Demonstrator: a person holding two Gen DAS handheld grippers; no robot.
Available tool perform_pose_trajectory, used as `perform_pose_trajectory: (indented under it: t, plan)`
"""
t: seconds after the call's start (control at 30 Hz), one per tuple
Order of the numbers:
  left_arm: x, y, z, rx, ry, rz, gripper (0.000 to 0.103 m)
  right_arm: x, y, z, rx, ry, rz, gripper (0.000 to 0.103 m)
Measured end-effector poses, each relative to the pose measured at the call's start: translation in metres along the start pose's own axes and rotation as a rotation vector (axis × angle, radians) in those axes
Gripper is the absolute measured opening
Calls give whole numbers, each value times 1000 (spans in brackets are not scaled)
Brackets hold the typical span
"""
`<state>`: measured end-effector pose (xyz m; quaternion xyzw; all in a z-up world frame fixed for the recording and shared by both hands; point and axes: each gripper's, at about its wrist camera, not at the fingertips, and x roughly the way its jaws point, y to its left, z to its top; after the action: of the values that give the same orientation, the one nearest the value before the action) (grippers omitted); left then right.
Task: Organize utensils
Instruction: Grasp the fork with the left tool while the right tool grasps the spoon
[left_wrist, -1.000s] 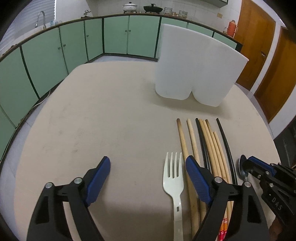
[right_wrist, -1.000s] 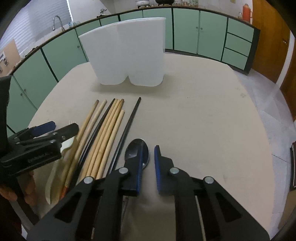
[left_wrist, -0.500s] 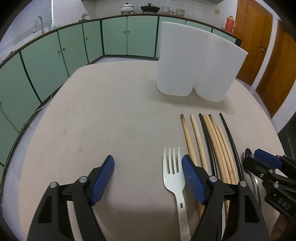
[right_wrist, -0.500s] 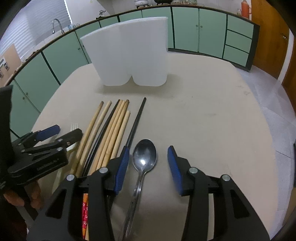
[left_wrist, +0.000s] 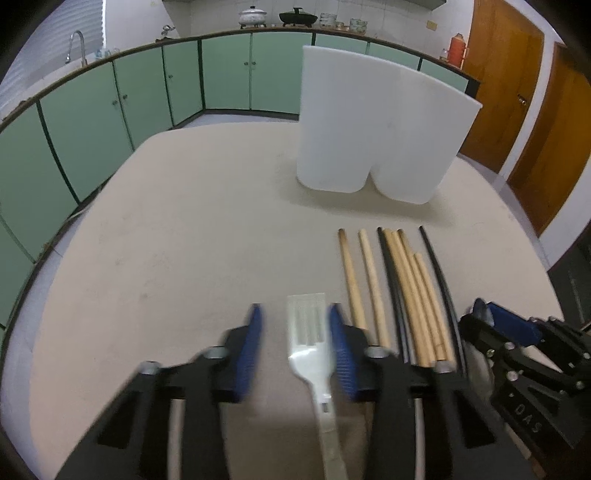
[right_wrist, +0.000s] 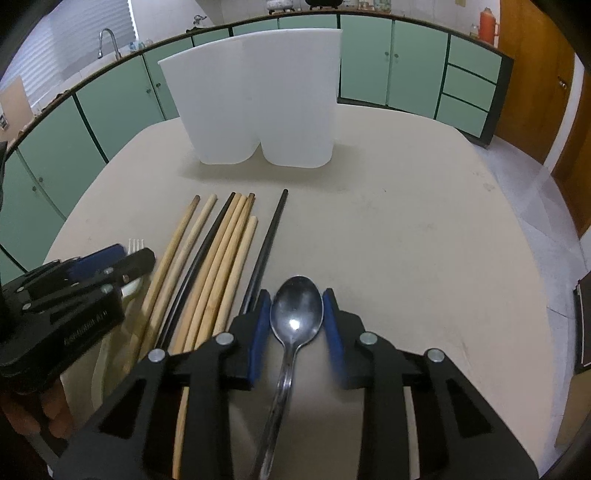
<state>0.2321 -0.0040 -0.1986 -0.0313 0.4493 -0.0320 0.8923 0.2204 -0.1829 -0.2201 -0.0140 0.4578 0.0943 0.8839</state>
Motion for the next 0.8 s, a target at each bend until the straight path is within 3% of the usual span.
perform_pose_trajectory:
  t: [0.13, 0.37, 0.6, 0.8]
  plan:
    - [-6, 2, 2, -4, -23, -77, 20, -6, -8, -2, 18, -22, 35, 27]
    - [-51, 7, 2, -3, -238, -135, 20, -44, -16, 1, 31, -162, 63, 27]
    - [-92, -4, 16, 52, -418, -139, 20, -86, -13, 19, -2, -309, 84, 27]
    - [-111, -5, 25, 63, -497, -145, 20, -107, -19, 30, -11, -379, 98, 27]
